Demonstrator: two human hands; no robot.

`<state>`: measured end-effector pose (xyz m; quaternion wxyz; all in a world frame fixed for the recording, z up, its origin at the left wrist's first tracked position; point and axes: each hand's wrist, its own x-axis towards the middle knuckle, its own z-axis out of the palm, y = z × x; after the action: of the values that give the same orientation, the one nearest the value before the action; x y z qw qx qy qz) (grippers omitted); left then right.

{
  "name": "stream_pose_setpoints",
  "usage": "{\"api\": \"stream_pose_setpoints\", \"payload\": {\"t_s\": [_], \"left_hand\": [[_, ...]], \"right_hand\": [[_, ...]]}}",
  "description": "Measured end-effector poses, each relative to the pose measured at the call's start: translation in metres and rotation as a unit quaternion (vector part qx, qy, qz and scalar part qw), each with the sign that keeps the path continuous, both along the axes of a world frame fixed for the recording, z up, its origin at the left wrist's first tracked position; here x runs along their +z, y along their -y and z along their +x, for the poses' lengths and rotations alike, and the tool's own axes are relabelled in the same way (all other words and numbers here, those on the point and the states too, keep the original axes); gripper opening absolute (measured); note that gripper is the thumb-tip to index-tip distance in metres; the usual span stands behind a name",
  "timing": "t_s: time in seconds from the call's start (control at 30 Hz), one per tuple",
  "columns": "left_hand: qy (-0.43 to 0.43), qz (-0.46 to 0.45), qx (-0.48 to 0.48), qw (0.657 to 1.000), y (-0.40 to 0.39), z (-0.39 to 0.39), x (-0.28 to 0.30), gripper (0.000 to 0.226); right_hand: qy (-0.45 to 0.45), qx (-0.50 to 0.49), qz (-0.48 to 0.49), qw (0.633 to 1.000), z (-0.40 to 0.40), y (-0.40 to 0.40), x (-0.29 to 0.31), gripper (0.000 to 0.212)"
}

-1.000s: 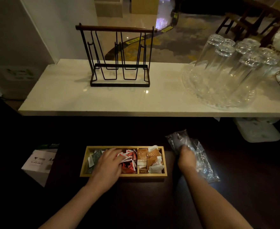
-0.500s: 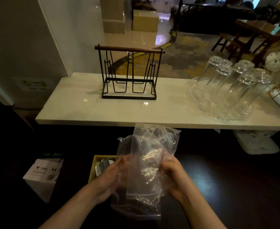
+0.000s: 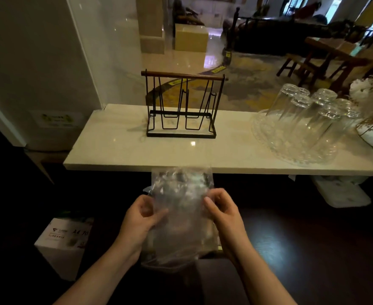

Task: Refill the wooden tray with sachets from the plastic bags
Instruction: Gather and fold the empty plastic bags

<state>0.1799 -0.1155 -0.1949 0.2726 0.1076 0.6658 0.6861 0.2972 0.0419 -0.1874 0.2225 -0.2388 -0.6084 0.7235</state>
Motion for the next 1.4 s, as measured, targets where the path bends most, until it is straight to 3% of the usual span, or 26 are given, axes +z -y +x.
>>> {"api": "stream_pose_setpoints", "payload": {"t_s": [0.13, 0.2, 0.37, 0.43, 0.53, 0.63, 0.77, 0.83, 0.97, 1.0, 1.1, 1.17, 1.23, 1.33, 1.37, 1.4], "left_hand": [[0.038, 0.075, 0.014, 0.996, 0.002, -0.001, 0.005, 0.033], [0.034, 0.096, 0.008, 0.995, 0.000, 0.004, 0.008, 0.038], [0.120, 0.136, 0.006, 0.983, -0.007, 0.021, 0.014, 0.029], [0.107, 0.125, 0.020, 0.986, -0.007, 0.021, 0.011, 0.026], [0.077, 0.106, 0.032, 0.991, -0.003, 0.022, 0.007, 0.021], [0.044, 0.085, 0.035, 0.995, -0.002, 0.024, 0.015, 0.023], [0.134, 0.124, -0.004, 0.983, -0.004, 0.024, 0.019, 0.013], [0.154, 0.117, 0.004, 0.981, -0.003, 0.023, 0.016, 0.031], [0.068, 0.074, -0.006, 0.995, 0.000, 0.024, 0.011, 0.017], [0.054, 0.073, -0.016, 0.996, 0.001, 0.025, 0.009, 0.022], [0.065, 0.076, -0.048, 0.994, 0.006, 0.028, 0.006, 0.072], [0.032, 0.048, -0.110, 0.992, 0.006, 0.031, 0.006, 0.090], [0.025, 0.015, -0.147, 0.989, 0.002, 0.035, 0.007, 0.081], [0.020, -0.046, -0.140, 0.989, -0.005, 0.031, 0.008, 0.044], [0.033, -0.053, -0.138, 0.989, -0.004, 0.027, 0.009, 0.046], [0.049, -0.057, -0.140, 0.987, -0.004, 0.022, 0.011, 0.068]], "right_hand": [[0.005, 0.059, -0.017, 0.998, 0.000, 0.008, -0.005, 0.009], [0.019, 0.040, -0.013, 0.999, -0.003, 0.018, -0.008, 0.006], [0.031, -0.031, -0.077, 0.996, -0.013, 0.036, -0.011, 0.041], [0.027, -0.036, -0.106, 0.993, -0.013, 0.037, -0.010, 0.044], [0.024, -0.016, -0.046, 0.999, -0.010, 0.036, -0.004, 0.033], [0.009, 0.015, -0.025, 1.000, -0.005, 0.035, 0.004, 0.041], [0.008, 0.014, -0.038, 0.999, -0.007, 0.036, 0.009, 0.034], [0.003, -0.012, -0.030, 0.999, -0.009, 0.035, 0.007, 0.015], [0.026, -0.063, -0.006, 0.998, -0.013, 0.030, 0.000, 0.011], [0.036, -0.085, 0.006, 0.996, -0.015, 0.029, -0.001, 0.011], [0.068, -0.175, 0.087, 0.978, -0.022, 0.026, -0.002, 0.011], [0.091, -0.226, 0.146, 0.959, -0.024, 0.025, -0.002, 0.010], [0.099, -0.242, 0.181, 0.948, -0.025, 0.024, 0.000, 0.008], [0.088, -0.232, 0.199, 0.948, -0.026, 0.024, 0.001, 0.007], [0.091, -0.235, 0.223, 0.942, -0.025, 0.023, 0.001, 0.007], [0.094, -0.243, 0.258, 0.930, -0.024, 0.022, 0.000, 0.007]]}}
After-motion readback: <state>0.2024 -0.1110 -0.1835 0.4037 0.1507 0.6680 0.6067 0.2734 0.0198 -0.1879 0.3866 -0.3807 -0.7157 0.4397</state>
